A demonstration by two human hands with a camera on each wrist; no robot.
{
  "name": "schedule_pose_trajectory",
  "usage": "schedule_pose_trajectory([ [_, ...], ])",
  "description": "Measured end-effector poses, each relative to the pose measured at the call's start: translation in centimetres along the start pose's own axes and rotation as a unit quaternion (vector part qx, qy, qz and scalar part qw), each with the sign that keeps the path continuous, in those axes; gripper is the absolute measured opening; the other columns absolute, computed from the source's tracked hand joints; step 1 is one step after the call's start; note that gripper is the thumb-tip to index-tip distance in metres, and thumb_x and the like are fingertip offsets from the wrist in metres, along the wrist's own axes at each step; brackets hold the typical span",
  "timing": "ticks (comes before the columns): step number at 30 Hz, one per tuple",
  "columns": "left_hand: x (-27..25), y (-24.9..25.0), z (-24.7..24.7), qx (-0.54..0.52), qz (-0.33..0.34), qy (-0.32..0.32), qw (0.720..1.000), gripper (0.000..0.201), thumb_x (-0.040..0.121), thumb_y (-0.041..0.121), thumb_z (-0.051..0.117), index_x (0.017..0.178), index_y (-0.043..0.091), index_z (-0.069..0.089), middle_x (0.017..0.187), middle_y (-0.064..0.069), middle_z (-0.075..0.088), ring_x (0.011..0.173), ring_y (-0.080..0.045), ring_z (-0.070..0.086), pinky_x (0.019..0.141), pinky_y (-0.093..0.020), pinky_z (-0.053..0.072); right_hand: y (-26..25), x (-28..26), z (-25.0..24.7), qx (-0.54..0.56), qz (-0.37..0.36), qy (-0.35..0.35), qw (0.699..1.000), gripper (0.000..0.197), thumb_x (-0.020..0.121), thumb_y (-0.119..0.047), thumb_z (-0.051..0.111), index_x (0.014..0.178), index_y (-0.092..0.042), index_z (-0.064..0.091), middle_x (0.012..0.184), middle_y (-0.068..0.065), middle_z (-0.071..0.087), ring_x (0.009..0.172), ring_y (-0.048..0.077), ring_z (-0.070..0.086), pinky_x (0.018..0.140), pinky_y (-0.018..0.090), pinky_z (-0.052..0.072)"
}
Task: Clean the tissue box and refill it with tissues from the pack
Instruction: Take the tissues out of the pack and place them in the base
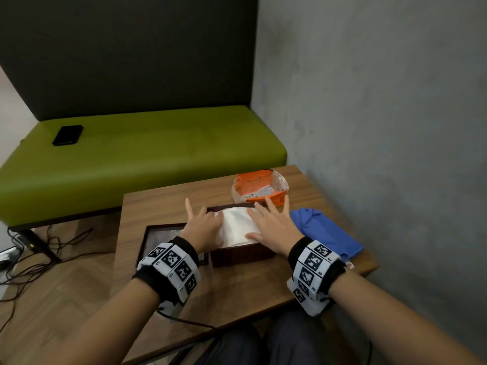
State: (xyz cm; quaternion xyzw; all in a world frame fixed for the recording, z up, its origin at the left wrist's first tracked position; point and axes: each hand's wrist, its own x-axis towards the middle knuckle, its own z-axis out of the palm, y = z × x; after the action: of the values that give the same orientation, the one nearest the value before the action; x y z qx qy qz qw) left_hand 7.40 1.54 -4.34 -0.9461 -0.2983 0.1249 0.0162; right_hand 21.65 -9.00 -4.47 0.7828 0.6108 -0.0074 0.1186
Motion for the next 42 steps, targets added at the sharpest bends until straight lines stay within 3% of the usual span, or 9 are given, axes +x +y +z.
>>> schedule_pose_trajectory([
  [4, -0.1, 0.2, -0.1, 0.006, -0.009, 0.032, 0.999, 0.034, 0.084, 0.025, 0.051, 0.114, 0.011, 0.056, 0.11, -0.008, 0.059, 0.12, -0.026, 0.043, 0.105, -0.073, 0.001, -1.2, -0.8, 0.8, 0.017, -0.025, 0.084, 0.996, 0.062, 0.093, -0.044, 0.044, 0.146, -0.019, 0.023, 0.14, 0.009, 0.048, 0.134, 0.028, 0.038, 0.112, 0.062, 0.002],
  [7, -0.1, 0.1, 0.4, 0.038, -0.006, 0.042, 0.998, 0.042, 0.083, 0.024, 0.051, 0.122, 0.009, 0.049, 0.102, -0.009, 0.063, 0.114, -0.027, 0.047, 0.104, -0.074, -0.002, -1.2, -0.7, 1.0, 0.036, 0.039, 0.205, 0.977, 0.067, 0.072, -0.013, 0.068, 0.135, -0.011, 0.044, 0.107, 0.007, 0.068, 0.106, 0.027, 0.062, 0.105, 0.061, 0.031],
  [10, 0.0, 0.6, 0.3, 0.027, 0.001, 0.078, 0.997, 0.055, 0.082, 0.021, 0.052, 0.131, 0.005, 0.032, 0.108, -0.009, 0.059, 0.111, -0.028, 0.05, 0.108, -0.068, 0.009, -1.2, -0.5, 0.9, 0.098, -0.064, 0.33, 0.937, 0.046, 0.069, 0.002, 0.049, 0.113, -0.006, 0.062, 0.099, 0.009, 0.07, 0.093, 0.025, 0.066, 0.091, 0.041, 0.051],
  [14, 0.6, 0.9, 0.8, -0.064, 0.098, 0.098, 0.988, 0.039, 0.083, 0.002, 0.049, 0.121, 0.005, 0.04, 0.122, -0.011, 0.046, 0.113, -0.028, 0.048, 0.094, -0.034, 0.039, -2.3, -0.4, 1.3, 0.179, -0.173, 0.17, 0.953, 0.037, 0.084, 0.002, 0.047, 0.12, 0.001, 0.056, 0.116, 0.019, 0.063, 0.11, 0.03, 0.058, 0.102, 0.038, 0.045],
  [18, 0.9, 0.5, 1.4, -0.127, 0.102, 0.02, 0.986, 0.048, 0.088, -0.002, 0.044, 0.135, 0.0, 0.032, 0.136, -0.015, 0.041, 0.125, -0.028, 0.044, 0.103, -0.033, 0.04, -2.1, -0.5, 1.8, 0.13, -0.045, 0.031, 0.99, 0.048, 0.101, -0.023, 0.029, 0.144, -0.002, 0.022, 0.151, 0.023, 0.026, 0.141, 0.033, 0.022, 0.118, 0.039, 0.015],
  [24, 1.1, 0.9, 0.6, -0.096, 0.083, -0.09, 0.988, 0.063, 0.092, 0.003, 0.04, 0.147, 0.003, 0.007, 0.153, -0.018, 0.023, 0.14, -0.029, 0.028, 0.115, -0.036, 0.028, -2.0, 0.1, 0.3, 0.169, 0.016, -0.13, 0.977, 0.058, 0.102, -0.03, 0.024, 0.147, -0.003, 0.0, 0.155, 0.026, 0.0, 0.145, 0.036, -0.002, 0.118, 0.041, 0.002],
  [29, -0.5, -3.4, 0.9, -0.251, -0.024, 0.241, 0.937, 0.053, 0.081, -0.012, 0.039, 0.13, 0.006, 0.046, 0.13, -0.015, 0.053, 0.117, -0.031, 0.053, 0.096, -0.038, 0.042, -1.0, -1.0, -0.8, 0.242, -0.021, 0.05, 0.969, 0.047, 0.1, -0.021, 0.033, 0.144, -0.008, 0.025, 0.154, 0.011, 0.02, 0.144, 0.022, 0.013, 0.115, 0.03, 0.015],
  [33, -1.3, -5.5, 5.3, -0.039, -0.086, 0.099, 0.991, 0.051, 0.091, 0.011, 0.039, 0.141, 0.011, 0.027, 0.147, -0.011, 0.033, 0.135, -0.028, 0.032, 0.11, -0.044, 0.028, -3.1, -2.0, -0.7, 0.194, -0.08, 0.105, 0.972, 0.044, 0.096, -0.016, 0.039, 0.14, -0.012, 0.035, 0.15, 0.011, 0.031, 0.142, 0.024, 0.022, 0.116, 0.034, 0.016],
  [42, -1.1, -5.1, 7.7, -0.214, -0.138, -0.103, 0.961, 0.089, 0.08, 0.062, 0.052, 0.149, 0.025, 0.009, 0.158, -0.007, -0.01, 0.145, -0.036, -0.004, 0.11, -0.063, 0.014, -7.0, -2.8, 1.8, 0.148, -0.061, 0.066, 0.985, 0.05, 0.094, -0.023, 0.045, 0.141, -0.011, 0.031, 0.151, 0.011, 0.027, 0.142, 0.027, 0.02, 0.115, 0.048, 0.019],
])
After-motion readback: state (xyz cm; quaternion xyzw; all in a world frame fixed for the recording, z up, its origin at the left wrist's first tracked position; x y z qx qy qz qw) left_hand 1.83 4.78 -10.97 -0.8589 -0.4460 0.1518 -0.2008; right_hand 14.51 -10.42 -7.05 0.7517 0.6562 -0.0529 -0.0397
